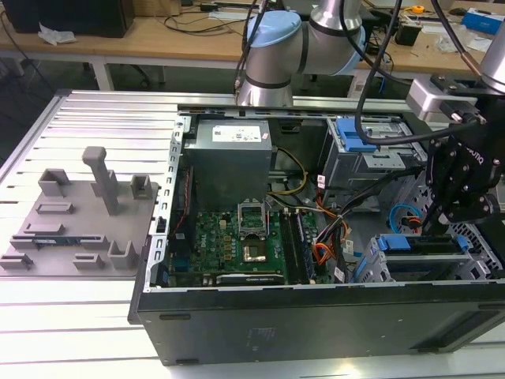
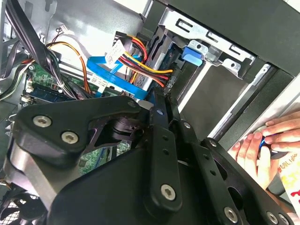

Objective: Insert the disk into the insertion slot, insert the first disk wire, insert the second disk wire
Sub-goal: 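Insert the second disk wire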

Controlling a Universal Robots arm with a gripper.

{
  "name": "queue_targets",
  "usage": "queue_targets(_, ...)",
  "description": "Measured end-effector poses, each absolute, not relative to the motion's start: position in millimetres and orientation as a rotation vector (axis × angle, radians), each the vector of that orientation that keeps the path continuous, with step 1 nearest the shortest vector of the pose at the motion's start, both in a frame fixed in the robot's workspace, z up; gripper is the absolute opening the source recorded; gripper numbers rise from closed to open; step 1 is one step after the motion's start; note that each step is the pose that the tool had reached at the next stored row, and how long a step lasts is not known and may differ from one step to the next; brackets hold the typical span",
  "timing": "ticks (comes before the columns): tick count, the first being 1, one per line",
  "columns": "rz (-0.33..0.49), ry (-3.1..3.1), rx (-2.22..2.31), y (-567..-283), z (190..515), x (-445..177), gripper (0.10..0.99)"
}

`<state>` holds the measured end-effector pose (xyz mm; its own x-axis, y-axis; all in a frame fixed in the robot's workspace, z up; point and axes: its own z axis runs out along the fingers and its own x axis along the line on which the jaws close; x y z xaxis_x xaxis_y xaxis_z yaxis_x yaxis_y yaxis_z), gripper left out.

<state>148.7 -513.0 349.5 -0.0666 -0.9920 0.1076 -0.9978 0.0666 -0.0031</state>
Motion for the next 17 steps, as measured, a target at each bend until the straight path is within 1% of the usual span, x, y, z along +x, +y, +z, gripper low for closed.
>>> queue_targets(17, 0.117, -2.214, 2.117, -513.3, 344.0, 149.4, 0.161)
